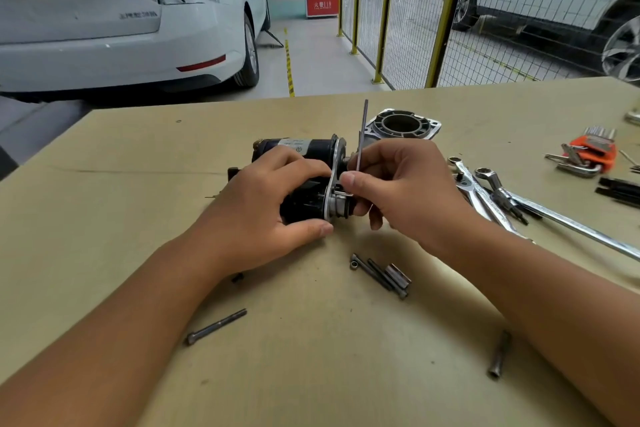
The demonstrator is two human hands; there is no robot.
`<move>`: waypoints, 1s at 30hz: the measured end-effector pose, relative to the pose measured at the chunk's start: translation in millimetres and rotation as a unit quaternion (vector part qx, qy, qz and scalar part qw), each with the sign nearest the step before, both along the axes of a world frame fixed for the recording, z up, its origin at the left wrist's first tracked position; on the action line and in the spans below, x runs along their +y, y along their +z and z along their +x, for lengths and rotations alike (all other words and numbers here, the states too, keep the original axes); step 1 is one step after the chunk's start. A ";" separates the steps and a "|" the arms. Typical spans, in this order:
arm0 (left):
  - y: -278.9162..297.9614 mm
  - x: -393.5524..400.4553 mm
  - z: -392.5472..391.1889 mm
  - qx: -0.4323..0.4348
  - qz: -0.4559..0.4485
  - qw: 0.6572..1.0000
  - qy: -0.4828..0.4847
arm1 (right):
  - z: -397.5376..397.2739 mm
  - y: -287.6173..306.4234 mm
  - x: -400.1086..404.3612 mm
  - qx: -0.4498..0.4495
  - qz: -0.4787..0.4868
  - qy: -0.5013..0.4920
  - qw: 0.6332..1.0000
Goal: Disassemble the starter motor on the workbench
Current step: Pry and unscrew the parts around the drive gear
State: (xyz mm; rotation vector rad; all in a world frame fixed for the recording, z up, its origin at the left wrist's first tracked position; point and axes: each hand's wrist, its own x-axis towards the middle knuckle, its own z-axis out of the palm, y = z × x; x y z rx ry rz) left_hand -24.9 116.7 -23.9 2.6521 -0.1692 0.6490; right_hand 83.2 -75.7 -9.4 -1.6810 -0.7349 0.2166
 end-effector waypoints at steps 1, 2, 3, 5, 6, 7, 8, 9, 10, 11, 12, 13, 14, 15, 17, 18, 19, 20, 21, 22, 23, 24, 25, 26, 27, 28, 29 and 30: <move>-0.2 0.1 0.1 0.000 -0.001 1.000 -0.001 | 0.1 0.4 0.2 0.003 -0.001 -0.005 1.000; -0.4 0.2 0.0 0.000 -0.002 1.000 -0.002 | -0.1 0.7 0.2 0.007 0.000 -0.010 1.000; -0.3 0.0 -0.1 0.000 -0.002 1.000 -0.003 | -0.4 1.1 0.1 0.012 0.002 -0.016 1.000; -0.2 0.1 0.0 0.000 0.000 1.000 -0.006 | -1.3 2.3 0.3 0.024 0.008 -0.019 1.000; 0.0 0.1 0.2 -0.001 0.000 1.000 -0.007 | -1.4 3.1 0.9 0.025 0.008 -0.013 1.000; 0.1 -0.3 0.2 -0.002 -0.002 1.000 -0.008 | -1.4 3.9 1.4 0.021 0.004 -0.006 1.000; 0.3 -0.7 0.0 -0.001 -0.004 1.000 -0.009 | -1.2 4.6 2.0 0.015 0.000 0.000 1.000; 0.6 -1.2 -0.1 0.001 -0.006 1.000 -0.009 | -0.7 5.3 2.2 0.012 -0.002 0.003 1.000; 1.0 -1.5 -0.4 0.004 -0.005 1.000 -0.009 | -0.4 6.0 2.0 0.011 -0.002 0.006 1.000; 1.6 -1.8 -0.6 0.008 -0.002 1.000 -0.008 | 0.1 6.5 1.7 0.010 -0.002 0.008 1.000; 2.7 -1.9 -1.1 0.014 0.006 1.000 -0.009 | 0.1 6.5 1.0 0.007 -0.003 0.008 1.000; 4.0 -1.9 -1.2 0.022 0.022 0.999 -0.011 | 0.1 6.0 0.4 0.004 -0.003 0.004 1.000; 5.2 -1.9 -1.1 0.031 0.045 0.998 -0.015 | 0.0 5.0 0.0 0.003 0.000 -0.005 1.000; 6.4 -1.9 -0.6 0.039 0.071 0.996 -0.021 | 0.2 3.7 -0.3 0.005 0.007 -0.016 1.000; 9.3 -2.4 1.0 0.050 0.113 0.992 -0.027 | 1.6 1.1 0.0 0.014 0.035 -0.033 0.999; 10.8 -2.9 1.9 0.053 0.127 0.990 -0.025 | 2.3 0.2 0.2 0.018 0.047 -0.036 0.998; 11.8 -3.6 2.5 0.056 0.135 0.989 -0.023 | 2.9 -0.6 0.1 0.021 0.055 -0.036 0.998; 12.1 -4.0 2.5 0.057 0.138 0.988 -0.022 | 3.3 -1.3 0.1 0.022 0.056 -0.034 0.998; 11.8 -4.3 2.5 0.054 0.138 0.989 -0.025 | 3.5 -1.8 -0.1 0.023 0.052 -0.029 0.998; 11.1 -3.9 2.0 0.047 0.134 0.989 -0.027 | 3.3 -2.3 0.3 0.023 0.047 -0.021 0.998; 10.1 -3.2 1.4 0.037 0.127 0.991 -0.031 | 3.1 -2.8 1.0 0.024 0.041 -0.013 0.999; 8.9 -2.5 0.8 0.028 0.116 0.992 -0.034 | 3.0 -3.1 1.6 0.023 0.034 -0.006 0.999; 7.6 -1.5 0.5 0.019 0.106 0.993 -0.038 | 3.4 -2.9 2.4 0.022 0.027 -0.001 0.999; 6.7 -0.7 0.5 0.014 0.099 0.994 -0.039 | 4.0 -2.3 3.2 0.019 0.020 0.002 1.000; 6.0 0.0 0.7 0.013 0.096 0.995 -0.039 | 4.6 -1.4 3.9 0.015 0.014 0.003 1.000; 5.8 0.3 0.9 0.013 0.095 0.995 -0.038 | 4.9 -0.4 4.3 0.014 0.011 0.005 1.000; 5.9 0.4 1.0 0.014 0.095 0.995 -0.038 | 5.1 0.4 4.3 0.015 0.012 0.007 1.000; 6.2 0.4 1.4 0.014 0.094 0.995 -0.038 | 5.3 0.8 4.4 0.016 0.013 0.011 1.000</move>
